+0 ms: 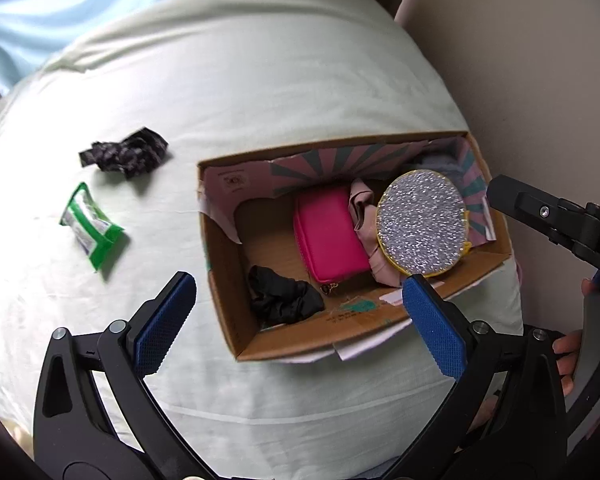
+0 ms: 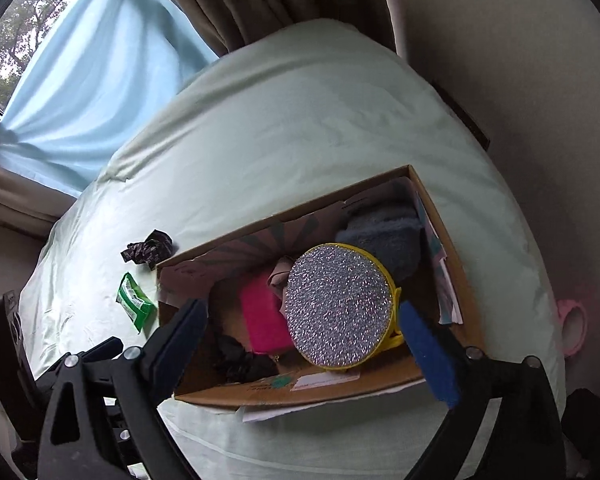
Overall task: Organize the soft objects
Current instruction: 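Lift both grippers out of the box and back over the bed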
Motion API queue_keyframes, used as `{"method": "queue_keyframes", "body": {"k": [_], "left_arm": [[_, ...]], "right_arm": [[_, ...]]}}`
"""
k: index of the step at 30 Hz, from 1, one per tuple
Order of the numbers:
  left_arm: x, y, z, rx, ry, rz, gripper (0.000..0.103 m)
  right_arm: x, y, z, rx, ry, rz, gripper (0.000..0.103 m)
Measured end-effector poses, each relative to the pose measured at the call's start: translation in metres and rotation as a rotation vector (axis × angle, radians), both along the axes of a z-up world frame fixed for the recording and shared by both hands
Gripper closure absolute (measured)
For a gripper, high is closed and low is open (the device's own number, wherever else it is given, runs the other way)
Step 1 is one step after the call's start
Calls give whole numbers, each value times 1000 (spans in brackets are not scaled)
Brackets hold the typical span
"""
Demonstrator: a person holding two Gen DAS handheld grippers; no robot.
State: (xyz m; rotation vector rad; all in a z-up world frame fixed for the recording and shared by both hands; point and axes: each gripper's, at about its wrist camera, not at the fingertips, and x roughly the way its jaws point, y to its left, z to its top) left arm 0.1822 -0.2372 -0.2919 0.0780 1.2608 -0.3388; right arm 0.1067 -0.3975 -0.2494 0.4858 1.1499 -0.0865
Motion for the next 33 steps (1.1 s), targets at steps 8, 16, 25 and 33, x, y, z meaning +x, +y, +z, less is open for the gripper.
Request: {"method": "queue_keyframes", "body": {"k": [8,16,25,33], "left_arm": [[-29,28,50,-24,-79,29,0],[-63,91,110,-50,-178,105,0],[-102,200,157,-50,-270,193,0],[-110,297,165,-53,-298,253,0]], "right_arm": [[-30,20,49,-73,-68,32,7],[-59,71,107,-169,-155,95,7],[-92,163,158,-229,-281,154,7],[-94,243,169,-234,-313,203,7]]}}
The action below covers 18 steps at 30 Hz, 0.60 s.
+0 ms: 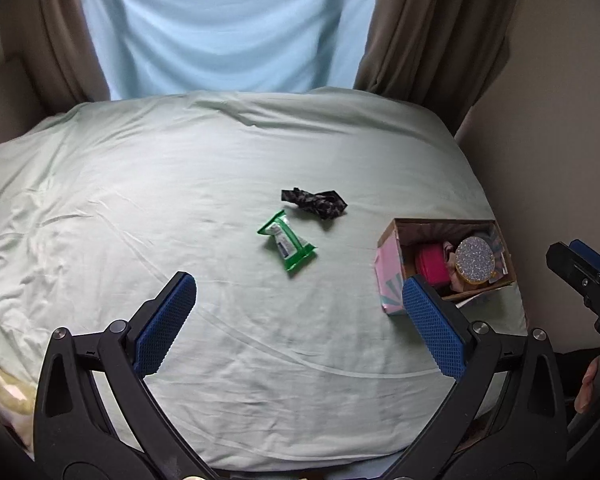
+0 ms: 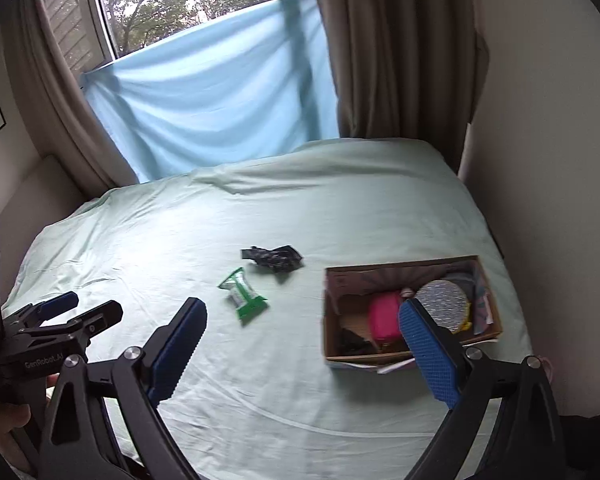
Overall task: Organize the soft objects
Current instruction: 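Lift both grippers out of the box and back over the bed, then grasp the green wipes pack with the left gripper while the right gripper grasps the black patterned cloth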
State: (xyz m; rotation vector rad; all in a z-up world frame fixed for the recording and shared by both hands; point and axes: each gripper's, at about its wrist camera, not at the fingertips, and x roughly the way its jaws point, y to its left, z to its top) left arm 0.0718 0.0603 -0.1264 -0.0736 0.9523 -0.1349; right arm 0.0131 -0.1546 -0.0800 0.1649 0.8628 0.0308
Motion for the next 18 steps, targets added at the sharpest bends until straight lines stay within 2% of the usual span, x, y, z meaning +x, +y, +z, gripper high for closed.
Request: {"method": "queue_keyframes", "body": {"k": [9,13,18], "left_arm": [[28,71,-19,-15,20,16,0],[51,88,-33,-42,45,49,0],[82,90,-60,-69,88,95,0]], "right_arm": [[32,71,-14,13,6,21,7],[67,86,-28,-11,23,36,7],[122,91,-52,-17,58,106,7]]}}
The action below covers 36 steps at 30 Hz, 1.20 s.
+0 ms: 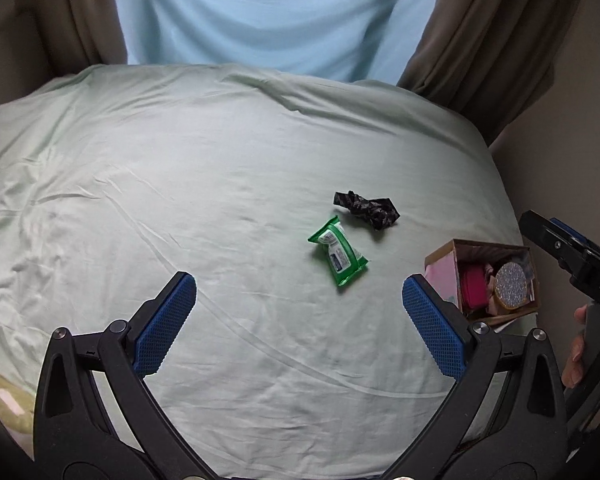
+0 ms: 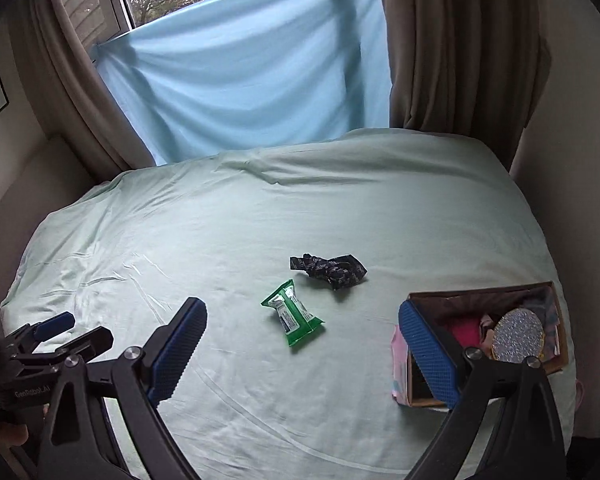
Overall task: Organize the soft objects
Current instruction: 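Grasp the green wipes pack with the left gripper while the right gripper grasps the black patterned cloth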
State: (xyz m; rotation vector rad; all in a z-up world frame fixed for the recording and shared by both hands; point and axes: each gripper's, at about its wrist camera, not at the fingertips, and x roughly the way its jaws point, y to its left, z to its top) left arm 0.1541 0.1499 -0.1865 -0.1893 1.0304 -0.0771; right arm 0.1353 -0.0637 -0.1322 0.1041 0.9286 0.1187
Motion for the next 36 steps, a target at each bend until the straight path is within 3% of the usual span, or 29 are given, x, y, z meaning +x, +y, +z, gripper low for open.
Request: {"method": "queue_keyframes", "body": {"k": [9,15,20,23,27,31,36], "left_arm": [[65,-35,-89,-74,115,93,0],[107,-70,-156,-113,160,131,0],[134,-96,-212,-77,183,153,1],[143,-103,-239,-74,187,186,1],[149,-109,-268,-73,203,212,5],[155,-117,-287,-45,220,201,11],[164,-122,-294,-36,208,193,21]], "right_arm": [[96,3,-67,-84,65,234,7],[157,1,-134,-104,139,415,7],[194,11,-202,-199,245,654,8],[208,17,-232,-238,296,749,15],[221,25,-259,-317,338,812,16],[221,35,-281,-362,376,887,31],[221,44,-301,-376,416,917,36]]}}
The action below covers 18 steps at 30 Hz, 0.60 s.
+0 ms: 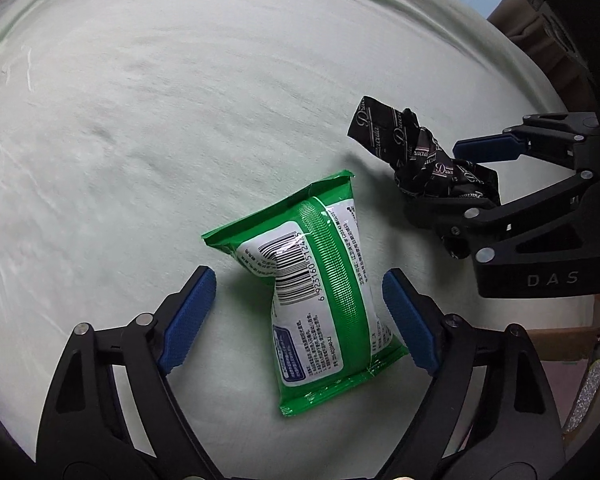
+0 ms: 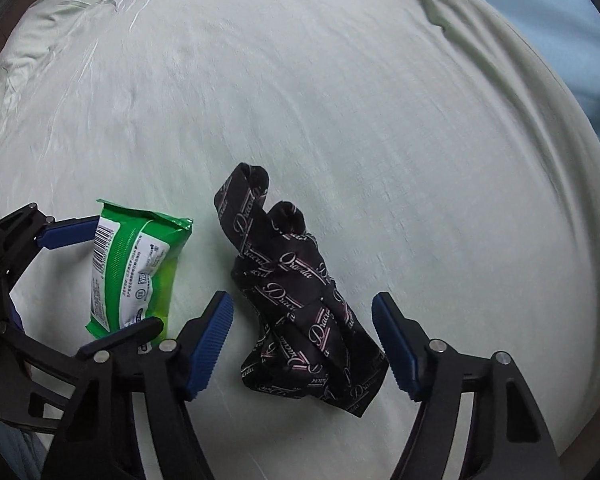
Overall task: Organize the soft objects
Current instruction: 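Grasp the green wipes pack with the left gripper while the right gripper grasps the black patterned cloth, then carry the wipes pack and black cloth into the box and open both grippers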
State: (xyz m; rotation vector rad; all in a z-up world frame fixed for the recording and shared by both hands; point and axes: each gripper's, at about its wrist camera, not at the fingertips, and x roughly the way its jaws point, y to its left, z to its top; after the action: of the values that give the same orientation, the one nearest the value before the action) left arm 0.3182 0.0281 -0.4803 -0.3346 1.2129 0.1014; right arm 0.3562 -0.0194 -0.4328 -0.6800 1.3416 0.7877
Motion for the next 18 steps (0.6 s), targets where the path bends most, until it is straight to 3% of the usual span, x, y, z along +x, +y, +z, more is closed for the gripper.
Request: {"method": "queue_keyframes", "body": {"k": [7,11,18], "left_arm": [[12,-2,-6,2,13,-49,59],[8,9,-2,5,0,-41,61],[-6,19,22,0,-37,-50,61]], "right_arm": [[3,9,-18,-20,5,-38,55],[0,5,-14,-2,-9,-68,65],[-17,2,12,48,-33,-149,68]]}}
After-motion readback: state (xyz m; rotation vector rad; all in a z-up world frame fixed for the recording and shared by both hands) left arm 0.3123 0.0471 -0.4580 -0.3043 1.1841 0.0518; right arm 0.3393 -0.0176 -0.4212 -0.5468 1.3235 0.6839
